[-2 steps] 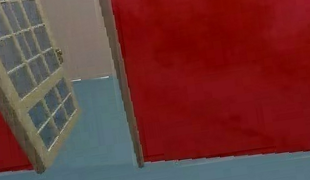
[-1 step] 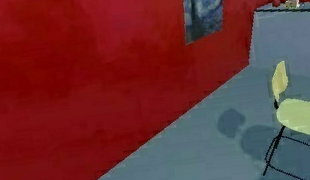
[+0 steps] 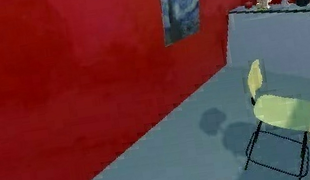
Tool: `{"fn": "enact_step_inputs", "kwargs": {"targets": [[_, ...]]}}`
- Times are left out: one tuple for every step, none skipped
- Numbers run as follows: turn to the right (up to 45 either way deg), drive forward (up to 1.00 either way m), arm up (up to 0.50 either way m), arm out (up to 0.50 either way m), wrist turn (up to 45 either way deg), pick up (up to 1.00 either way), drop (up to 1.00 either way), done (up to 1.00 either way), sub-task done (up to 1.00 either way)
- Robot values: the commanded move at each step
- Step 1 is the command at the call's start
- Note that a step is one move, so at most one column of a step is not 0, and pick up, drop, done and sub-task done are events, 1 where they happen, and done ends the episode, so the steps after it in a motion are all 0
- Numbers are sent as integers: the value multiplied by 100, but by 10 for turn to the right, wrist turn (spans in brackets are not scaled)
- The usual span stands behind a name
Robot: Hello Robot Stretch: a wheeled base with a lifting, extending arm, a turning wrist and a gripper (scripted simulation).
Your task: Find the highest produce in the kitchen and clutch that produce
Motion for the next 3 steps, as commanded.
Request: {"fn": "enact_step_inputs", "kwargs": {"targets": [[0,15,0,0,0,0,0,0,0],[90,0,0,0,0,0,0,0,0],[30,0,0,0,0,0,0,0,0]]}}
